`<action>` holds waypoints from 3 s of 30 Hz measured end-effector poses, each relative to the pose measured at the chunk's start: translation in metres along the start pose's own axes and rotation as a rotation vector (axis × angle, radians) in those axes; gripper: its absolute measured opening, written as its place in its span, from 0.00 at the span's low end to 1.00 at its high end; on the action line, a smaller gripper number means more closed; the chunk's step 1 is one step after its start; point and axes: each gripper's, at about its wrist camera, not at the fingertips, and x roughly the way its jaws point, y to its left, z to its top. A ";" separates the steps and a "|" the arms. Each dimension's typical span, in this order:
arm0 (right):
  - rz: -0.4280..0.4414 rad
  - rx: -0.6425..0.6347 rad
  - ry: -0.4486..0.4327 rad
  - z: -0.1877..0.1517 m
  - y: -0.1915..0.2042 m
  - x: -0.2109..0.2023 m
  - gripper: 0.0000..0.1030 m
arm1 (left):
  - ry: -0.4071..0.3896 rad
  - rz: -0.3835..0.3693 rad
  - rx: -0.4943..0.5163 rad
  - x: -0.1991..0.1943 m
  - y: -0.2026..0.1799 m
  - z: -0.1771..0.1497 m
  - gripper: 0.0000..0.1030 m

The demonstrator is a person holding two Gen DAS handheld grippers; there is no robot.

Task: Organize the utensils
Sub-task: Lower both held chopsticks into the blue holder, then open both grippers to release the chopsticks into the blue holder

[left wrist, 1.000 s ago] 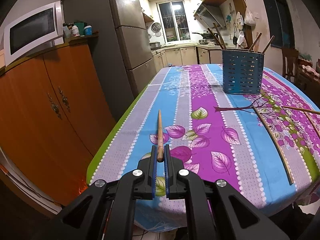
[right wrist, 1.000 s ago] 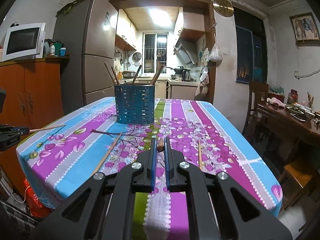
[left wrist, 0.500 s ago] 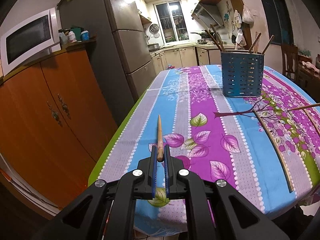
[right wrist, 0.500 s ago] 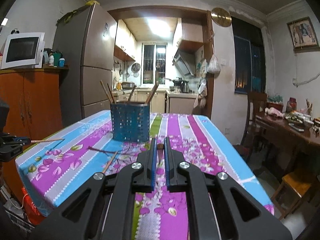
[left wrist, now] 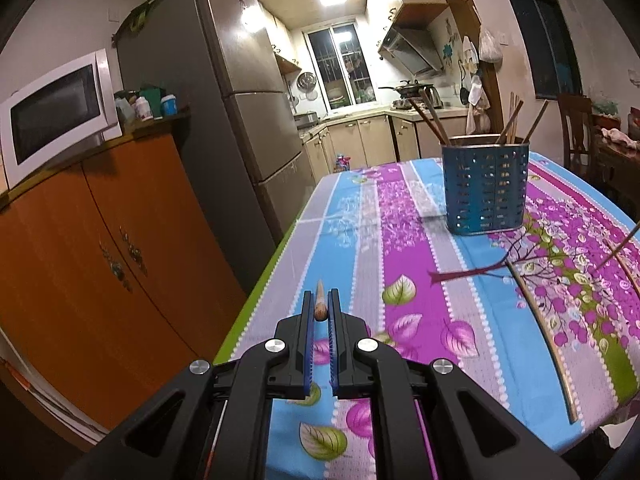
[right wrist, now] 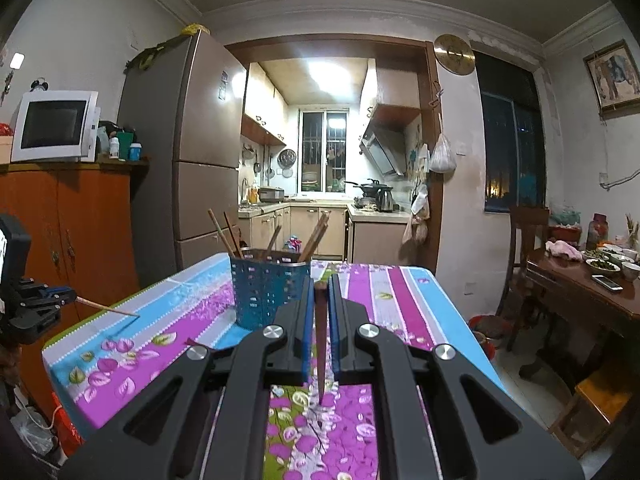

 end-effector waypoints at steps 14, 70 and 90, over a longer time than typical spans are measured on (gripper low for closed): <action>0.051 -0.010 -0.030 0.039 -0.001 0.009 0.05 | -0.070 -0.037 0.013 0.003 -0.004 0.038 0.08; 0.172 -0.009 -0.082 0.128 0.009 0.064 0.05 | -0.266 -0.551 -0.015 -0.034 -0.044 0.214 0.08; 0.175 0.114 -0.160 0.161 -0.015 0.183 0.05 | -0.324 -0.521 -0.065 0.065 -0.094 0.290 0.08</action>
